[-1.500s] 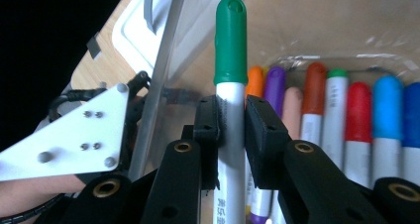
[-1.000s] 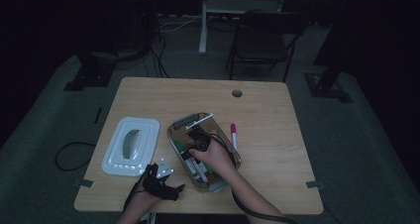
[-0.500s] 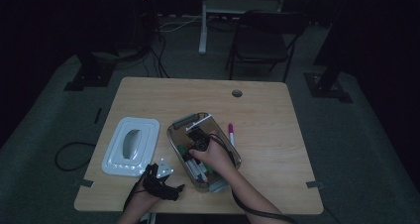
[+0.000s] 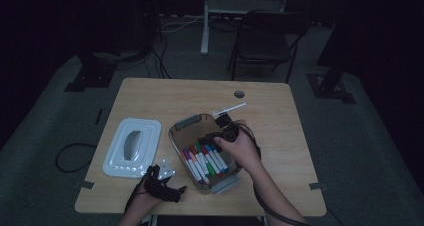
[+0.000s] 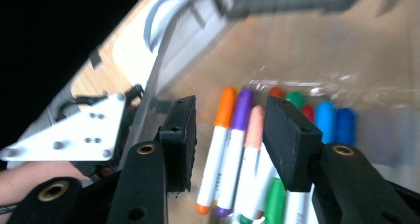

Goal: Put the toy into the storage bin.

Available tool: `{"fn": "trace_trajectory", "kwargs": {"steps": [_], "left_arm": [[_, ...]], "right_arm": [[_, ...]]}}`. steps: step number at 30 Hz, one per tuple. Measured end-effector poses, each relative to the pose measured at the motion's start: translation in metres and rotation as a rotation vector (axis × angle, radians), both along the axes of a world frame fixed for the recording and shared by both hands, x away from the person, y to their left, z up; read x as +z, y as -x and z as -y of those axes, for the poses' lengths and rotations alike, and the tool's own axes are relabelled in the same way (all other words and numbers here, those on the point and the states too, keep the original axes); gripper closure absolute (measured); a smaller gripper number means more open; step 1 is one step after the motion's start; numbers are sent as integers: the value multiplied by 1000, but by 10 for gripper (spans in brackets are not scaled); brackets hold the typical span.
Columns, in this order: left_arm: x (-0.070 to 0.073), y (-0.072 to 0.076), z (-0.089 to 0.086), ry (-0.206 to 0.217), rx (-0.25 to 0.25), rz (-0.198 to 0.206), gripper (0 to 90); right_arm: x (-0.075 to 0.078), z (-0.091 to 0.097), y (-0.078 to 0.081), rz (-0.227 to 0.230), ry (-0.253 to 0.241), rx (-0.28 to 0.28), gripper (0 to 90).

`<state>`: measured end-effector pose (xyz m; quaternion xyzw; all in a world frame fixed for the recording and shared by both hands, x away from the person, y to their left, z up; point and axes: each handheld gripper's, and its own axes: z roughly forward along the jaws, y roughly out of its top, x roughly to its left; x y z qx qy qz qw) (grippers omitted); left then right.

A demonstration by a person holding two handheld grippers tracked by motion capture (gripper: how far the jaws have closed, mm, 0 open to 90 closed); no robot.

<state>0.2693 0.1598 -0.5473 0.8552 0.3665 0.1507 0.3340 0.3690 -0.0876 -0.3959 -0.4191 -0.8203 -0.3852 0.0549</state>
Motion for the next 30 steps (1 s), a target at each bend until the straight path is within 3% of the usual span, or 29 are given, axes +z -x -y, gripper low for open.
{"fn": "trace_trajectory", "kwargs": {"steps": [6, 11, 15, 20, 25, 30], "left_arm": [[0, 0, 0, 0, 0, 0, 6], [0, 0, 0, 1, 1, 2, 6], [0, 0, 0, 1, 1, 2, 6], [0, 0, 0, 2, 1, 1, 6], [0, 0, 0, 1, 1, 1, 6], [0, 0, 0, 2, 1, 2, 6]], "right_arm": [[19, 45, -4, 45, -37, -99, 575], [13, 80, -13, 42, -38, -191, 578], [-8, 102, -24, 31, -26, -248, 560], [-47, 117, -38, -14, 63, -333, 564], [-79, 115, -49, -48, 123, -370, 553], [-100, 104, -58, -66, 149, -389, 556]]}}
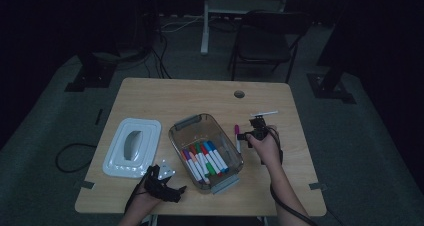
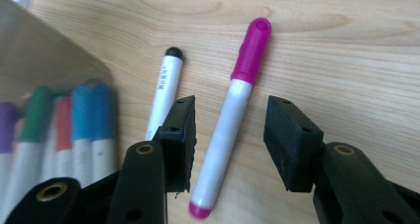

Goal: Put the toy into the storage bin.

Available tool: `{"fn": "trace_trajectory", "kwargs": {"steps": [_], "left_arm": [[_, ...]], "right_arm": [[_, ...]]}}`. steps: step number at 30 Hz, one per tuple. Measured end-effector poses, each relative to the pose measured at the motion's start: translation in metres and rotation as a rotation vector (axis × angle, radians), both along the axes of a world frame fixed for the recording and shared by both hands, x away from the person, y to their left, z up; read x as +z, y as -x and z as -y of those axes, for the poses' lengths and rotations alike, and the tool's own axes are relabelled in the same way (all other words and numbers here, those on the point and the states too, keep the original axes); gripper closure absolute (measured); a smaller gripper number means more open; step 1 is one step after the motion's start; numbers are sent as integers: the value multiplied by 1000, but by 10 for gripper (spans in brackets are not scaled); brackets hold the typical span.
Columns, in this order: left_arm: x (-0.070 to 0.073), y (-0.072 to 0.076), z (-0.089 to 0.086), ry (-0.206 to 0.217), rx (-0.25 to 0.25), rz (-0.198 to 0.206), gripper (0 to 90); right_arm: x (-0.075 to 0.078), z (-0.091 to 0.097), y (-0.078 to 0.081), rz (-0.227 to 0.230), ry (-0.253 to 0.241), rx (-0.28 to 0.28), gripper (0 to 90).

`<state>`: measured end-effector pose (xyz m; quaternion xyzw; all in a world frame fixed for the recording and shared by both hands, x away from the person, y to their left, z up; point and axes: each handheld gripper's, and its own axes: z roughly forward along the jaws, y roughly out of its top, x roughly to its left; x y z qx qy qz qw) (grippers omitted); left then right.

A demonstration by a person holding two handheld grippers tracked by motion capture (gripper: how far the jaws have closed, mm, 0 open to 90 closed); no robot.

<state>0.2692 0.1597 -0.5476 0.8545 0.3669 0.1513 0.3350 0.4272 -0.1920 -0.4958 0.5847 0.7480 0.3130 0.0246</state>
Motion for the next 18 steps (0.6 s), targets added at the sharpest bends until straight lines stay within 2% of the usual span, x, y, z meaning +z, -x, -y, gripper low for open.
{"fn": "trace_trajectory", "kwargs": {"steps": [2, 7, 15, 18], "left_arm": [[0, 0, 0, 0, -1, -1, 6], [0, 0, 0, -1, 0, -1, 6], [0, 0, 0, 0, 0, 0, 6], [0, 0, 0, 0, 0, 0, 6]], "right_arm": [[-5, -5, -3, -5, 21, -9, 558], [-14, -13, -10, 0, 23, -22, 562], [-23, -18, -13, 12, 114, -47, 603], [-23, -17, -13, 15, 130, -56, 639]]}}
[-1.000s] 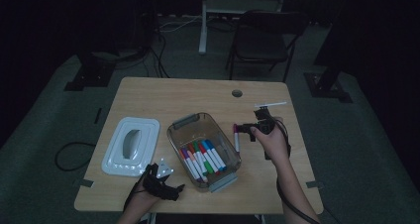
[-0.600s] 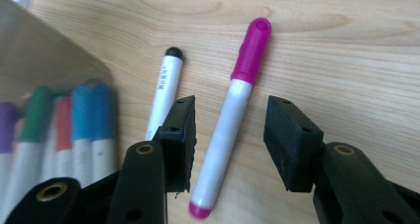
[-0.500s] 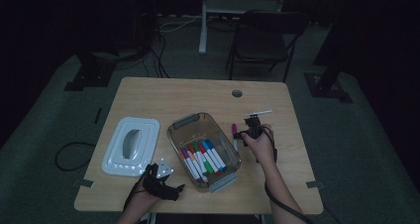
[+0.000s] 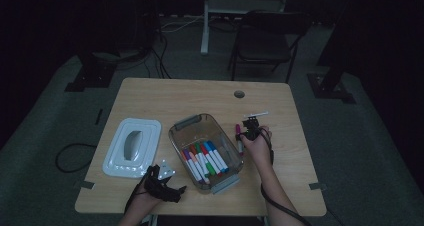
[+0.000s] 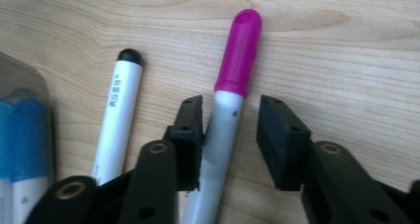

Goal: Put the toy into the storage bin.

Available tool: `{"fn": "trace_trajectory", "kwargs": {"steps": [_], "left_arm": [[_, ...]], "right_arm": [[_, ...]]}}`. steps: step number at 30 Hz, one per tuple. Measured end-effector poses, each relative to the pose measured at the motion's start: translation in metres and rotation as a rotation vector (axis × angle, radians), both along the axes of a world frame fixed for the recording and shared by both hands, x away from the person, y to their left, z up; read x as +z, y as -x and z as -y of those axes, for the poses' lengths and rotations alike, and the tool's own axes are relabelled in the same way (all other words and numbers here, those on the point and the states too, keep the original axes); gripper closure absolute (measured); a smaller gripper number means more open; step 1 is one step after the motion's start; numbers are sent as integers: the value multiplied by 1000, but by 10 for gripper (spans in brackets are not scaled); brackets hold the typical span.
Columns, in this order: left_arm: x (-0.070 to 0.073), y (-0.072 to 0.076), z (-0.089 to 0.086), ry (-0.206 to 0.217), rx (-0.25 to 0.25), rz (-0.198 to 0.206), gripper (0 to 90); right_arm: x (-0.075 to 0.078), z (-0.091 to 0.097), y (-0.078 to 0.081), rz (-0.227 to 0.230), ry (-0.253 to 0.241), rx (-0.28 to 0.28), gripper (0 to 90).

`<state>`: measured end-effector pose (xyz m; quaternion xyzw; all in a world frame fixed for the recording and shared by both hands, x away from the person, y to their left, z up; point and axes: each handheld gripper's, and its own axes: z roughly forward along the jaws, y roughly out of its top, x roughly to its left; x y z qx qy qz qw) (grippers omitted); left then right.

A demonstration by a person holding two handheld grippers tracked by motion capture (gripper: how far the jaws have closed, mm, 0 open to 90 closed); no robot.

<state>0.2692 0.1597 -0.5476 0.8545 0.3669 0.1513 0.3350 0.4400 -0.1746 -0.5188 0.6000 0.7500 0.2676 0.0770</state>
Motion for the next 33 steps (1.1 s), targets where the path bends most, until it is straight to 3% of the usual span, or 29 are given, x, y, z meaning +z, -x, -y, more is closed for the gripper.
{"fn": "trace_trajectory", "kwargs": {"steps": [5, 13, 18, 24, 26, 33], "left_arm": [[0, 0, 0, 0, 0, 0, 6], [0, 0, 0, -1, 0, -1, 6], [0, 0, 0, -1, 0, -1, 6], [0, 0, 0, -1, 0, -1, 6], [0, 0, 0, -1, 0, -1, 6], [0, 0, 0, -1, 0, 1, 6]], "right_arm": [[0, 3, 0, -9, 15, -31, 753], [5, 13, 3, -26, -75, -84, 766], [25, 25, 12, -8, -138, -96, 766], [57, 34, 26, 59, -208, -76, 766], [71, 35, 32, 77, -246, -59, 767], [111, 28, 51, 144, -306, 17, 766]]}}
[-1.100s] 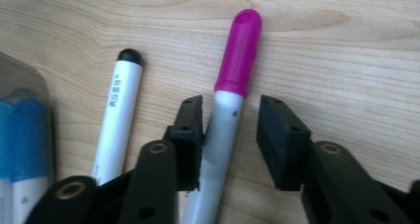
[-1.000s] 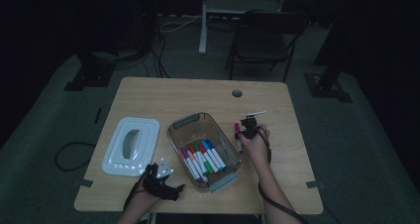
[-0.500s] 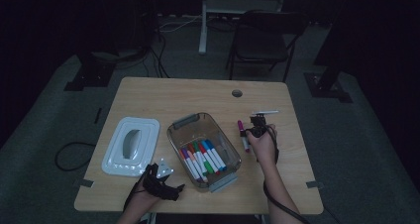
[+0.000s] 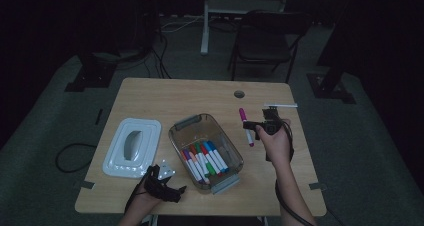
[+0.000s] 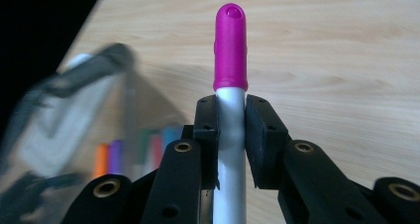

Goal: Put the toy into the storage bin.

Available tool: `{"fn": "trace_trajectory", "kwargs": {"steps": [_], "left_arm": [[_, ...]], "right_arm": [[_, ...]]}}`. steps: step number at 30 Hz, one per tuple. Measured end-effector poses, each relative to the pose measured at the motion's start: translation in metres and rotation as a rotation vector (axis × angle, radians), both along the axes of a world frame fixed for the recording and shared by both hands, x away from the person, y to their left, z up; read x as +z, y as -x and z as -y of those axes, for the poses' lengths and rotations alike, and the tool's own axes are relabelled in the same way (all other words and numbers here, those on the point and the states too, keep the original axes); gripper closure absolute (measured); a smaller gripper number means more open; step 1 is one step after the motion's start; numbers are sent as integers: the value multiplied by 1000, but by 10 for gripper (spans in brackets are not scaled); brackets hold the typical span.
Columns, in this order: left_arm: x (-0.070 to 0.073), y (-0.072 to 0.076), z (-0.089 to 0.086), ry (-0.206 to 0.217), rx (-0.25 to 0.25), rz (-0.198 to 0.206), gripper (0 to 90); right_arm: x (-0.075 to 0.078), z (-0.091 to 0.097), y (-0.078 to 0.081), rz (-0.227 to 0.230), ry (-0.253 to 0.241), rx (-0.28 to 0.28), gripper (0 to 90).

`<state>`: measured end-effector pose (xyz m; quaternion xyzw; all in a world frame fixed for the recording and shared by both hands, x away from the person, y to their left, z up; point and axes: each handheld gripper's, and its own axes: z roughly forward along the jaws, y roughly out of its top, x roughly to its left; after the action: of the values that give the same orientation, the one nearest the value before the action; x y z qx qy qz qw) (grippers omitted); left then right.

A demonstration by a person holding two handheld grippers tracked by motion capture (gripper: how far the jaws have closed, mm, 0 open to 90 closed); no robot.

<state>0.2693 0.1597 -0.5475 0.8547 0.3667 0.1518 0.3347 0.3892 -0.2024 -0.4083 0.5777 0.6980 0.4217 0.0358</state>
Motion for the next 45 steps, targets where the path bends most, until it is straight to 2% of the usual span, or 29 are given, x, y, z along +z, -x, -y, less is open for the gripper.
{"fn": "trace_trajectory", "kwargs": {"steps": [3, 7, 10, 17, 18, 19, 24, 28, 36, 37, 45], "left_arm": [[0, 0, 0, 0, 0, 0, 6], [0, 0, 0, 0, 0, -1, 6], [0, 0, 0, -1, -1, -2, 6], [0, 0, 0, -2, -2, -4, 6], [0, 0, 0, -2, -2, -4, 6], [0, 0, 0, -2, -2, -4, 6], [0, 0, 0, -2, -2, -3, 6], [0, 0, 0, -1, -1, -2, 6], [0, 0, 0, -2, -2, -3, 6], [0, 0, 0, -1, -1, -3, 6], [0, 0, 0, -1, 0, -2, 6]], "right_arm": [[14, -7, 7, 27, -14, 36, 766], [27, -18, 15, 38, -59, 99, 767], [35, -29, 20, 42, -76, 142, 767], [44, -61, 30, 53, -60, 241, 766], [44, -61, 30, 53, -60, 241, 766], [42, -72, 32, 43, -51, 269, 767], [32, -94, 37, 7, -38, 329, 766], [19, -111, 39, -34, -18, 372, 767], [-3, -133, 37, -91, 31, 402, 766], [-9, -139, 36, -113, 48, 412, 766], [-29, -156, 30, -181, 88, 443, 766]]}}
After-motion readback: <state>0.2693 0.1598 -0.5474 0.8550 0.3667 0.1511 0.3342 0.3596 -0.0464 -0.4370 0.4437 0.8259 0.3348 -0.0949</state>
